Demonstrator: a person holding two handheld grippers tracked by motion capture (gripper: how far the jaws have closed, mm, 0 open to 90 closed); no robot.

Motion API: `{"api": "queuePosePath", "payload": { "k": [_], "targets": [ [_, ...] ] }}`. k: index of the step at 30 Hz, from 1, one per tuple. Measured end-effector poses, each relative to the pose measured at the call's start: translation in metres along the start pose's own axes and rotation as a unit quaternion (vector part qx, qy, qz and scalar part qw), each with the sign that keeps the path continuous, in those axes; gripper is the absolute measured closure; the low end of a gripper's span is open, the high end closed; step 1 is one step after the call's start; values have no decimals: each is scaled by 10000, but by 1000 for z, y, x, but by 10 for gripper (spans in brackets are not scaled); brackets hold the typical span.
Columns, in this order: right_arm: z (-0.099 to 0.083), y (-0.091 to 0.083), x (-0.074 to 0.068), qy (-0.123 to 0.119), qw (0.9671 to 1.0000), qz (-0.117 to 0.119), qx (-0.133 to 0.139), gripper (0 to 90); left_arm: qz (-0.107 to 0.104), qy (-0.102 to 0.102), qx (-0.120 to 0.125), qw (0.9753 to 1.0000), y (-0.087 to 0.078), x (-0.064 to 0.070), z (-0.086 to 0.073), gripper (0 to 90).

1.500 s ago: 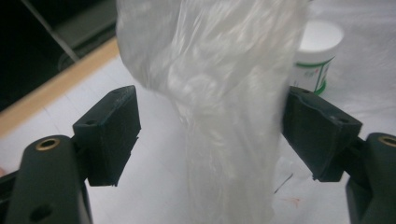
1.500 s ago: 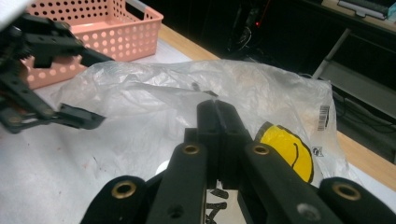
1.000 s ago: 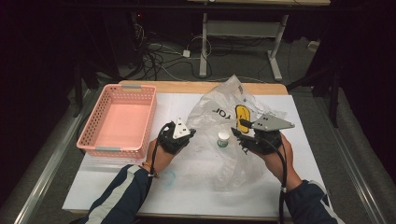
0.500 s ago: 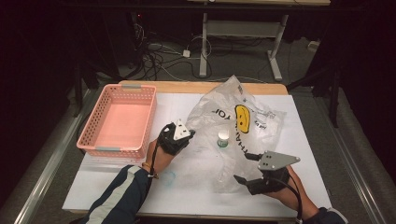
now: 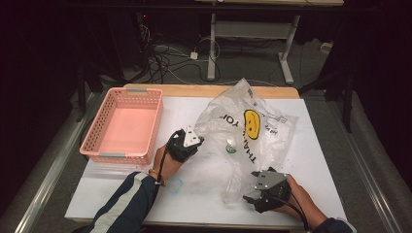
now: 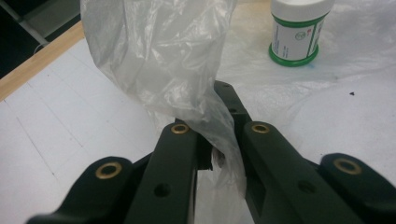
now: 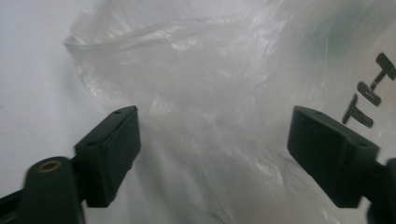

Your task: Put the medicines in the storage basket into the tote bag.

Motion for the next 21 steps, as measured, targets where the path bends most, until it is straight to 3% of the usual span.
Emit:
{"api": "queuePosePath", "payload": {
  "k": [2,3,5,6,10,11,12,16,21],
  "targets": [
    [-2,2,1,45,10000,3,-28,315,-10,10,-30,10000,1,0,-1,850],
    [-2,2,1,147,9998,127,15,432,-6,13,-36,10000,1,0,-1,850],
    [-1,3,3,199,9997,170,37,538,-8,4,-51,10000,2,0,-2,851],
    [-1,4,4,297,9993,228,14,648,-14,6,-70,10000,3,0,-2,851],
    [1,5,8,350,9994,-3,-59,815,98,59,-83,9999,1,0,0,852],
    [5,0,13,443,9989,-119,93,858,111,59,-48,9999,-2,0,1,853],
    [5,0,13,443,9989,-119,93,858,124,69,-14,9999,-4,-1,3,853],
    [18,-17,25,774,9948,-375,547,882,151,26,159,9998,-17,-4,10,854],
    [31,-39,42,840,9887,-791,961,889,247,177,399,9987,-41,-3,21,855]
  ]
}}
Point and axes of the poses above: each handheld gripper's, and its own axes: y roughly forward along the jaws, z roughly out of its top, x roughly to its right, the point moved 8 cm from there along y, roughly forward along the jaws, and after that the axes turned 4 degrees about -z, right-handed, at the moved point
